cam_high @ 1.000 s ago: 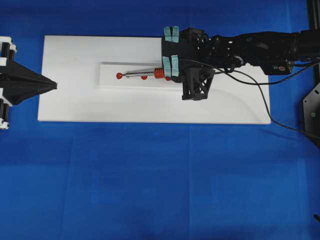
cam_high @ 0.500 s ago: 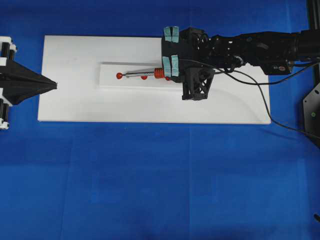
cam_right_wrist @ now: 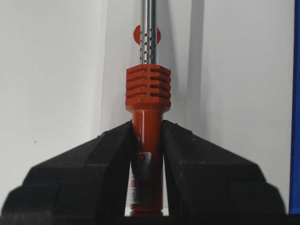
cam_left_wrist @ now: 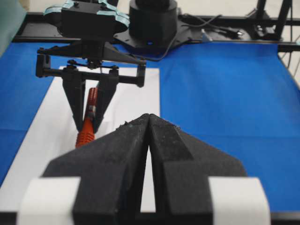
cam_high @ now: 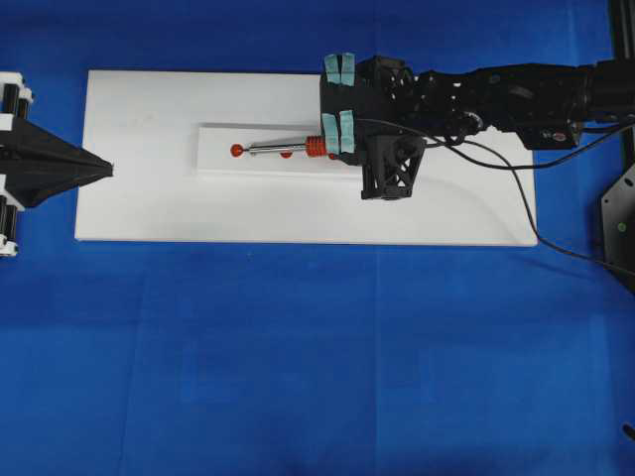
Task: Touch the tip of the soldering iron to the mark.
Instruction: 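Lower the iron tip onto the leftmost red dot, then raise the iron tip off the strip with the right gripper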
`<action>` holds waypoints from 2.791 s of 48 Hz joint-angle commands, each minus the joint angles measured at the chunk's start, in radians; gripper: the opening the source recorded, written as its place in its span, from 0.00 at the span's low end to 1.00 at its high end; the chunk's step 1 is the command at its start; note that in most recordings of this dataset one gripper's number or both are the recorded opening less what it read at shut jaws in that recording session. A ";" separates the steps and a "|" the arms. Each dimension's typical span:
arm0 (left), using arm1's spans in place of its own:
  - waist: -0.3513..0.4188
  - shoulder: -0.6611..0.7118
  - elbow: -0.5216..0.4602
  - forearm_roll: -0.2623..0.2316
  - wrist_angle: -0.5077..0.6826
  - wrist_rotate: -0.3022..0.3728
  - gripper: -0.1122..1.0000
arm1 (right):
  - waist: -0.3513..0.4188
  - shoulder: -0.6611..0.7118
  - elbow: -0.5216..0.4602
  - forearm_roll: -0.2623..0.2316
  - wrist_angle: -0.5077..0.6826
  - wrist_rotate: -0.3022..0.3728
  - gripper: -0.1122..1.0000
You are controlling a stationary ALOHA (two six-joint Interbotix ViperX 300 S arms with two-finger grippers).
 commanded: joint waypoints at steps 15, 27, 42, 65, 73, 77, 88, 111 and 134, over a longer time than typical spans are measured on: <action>0.003 0.002 -0.011 0.002 -0.011 0.000 0.10 | 0.002 -0.087 -0.032 0.000 0.043 0.005 0.16; 0.003 0.002 -0.009 0.002 -0.011 -0.002 0.10 | -0.009 -0.209 -0.040 -0.003 0.101 0.005 0.16; 0.003 0.003 -0.009 0.000 -0.011 -0.002 0.10 | -0.014 -0.239 -0.038 -0.012 0.106 0.005 0.16; 0.003 0.002 -0.009 0.000 -0.011 -0.002 0.10 | -0.055 -0.333 0.083 -0.014 0.120 0.005 0.16; 0.003 0.002 -0.011 0.000 -0.015 -0.002 0.10 | -0.060 -0.397 0.143 -0.014 0.124 0.005 0.16; 0.003 0.003 -0.009 0.002 -0.021 -0.002 0.10 | -0.060 -0.414 0.158 -0.014 0.124 0.005 0.16; 0.003 0.006 -0.009 0.000 -0.029 -0.002 0.10 | -0.060 -0.417 0.160 -0.014 0.124 0.002 0.16; 0.003 0.006 -0.009 0.000 -0.029 -0.002 0.10 | -0.060 -0.414 0.158 -0.014 0.124 0.002 0.16; 0.003 0.006 -0.009 0.000 -0.029 -0.002 0.10 | -0.060 -0.413 0.156 -0.014 0.124 0.002 0.16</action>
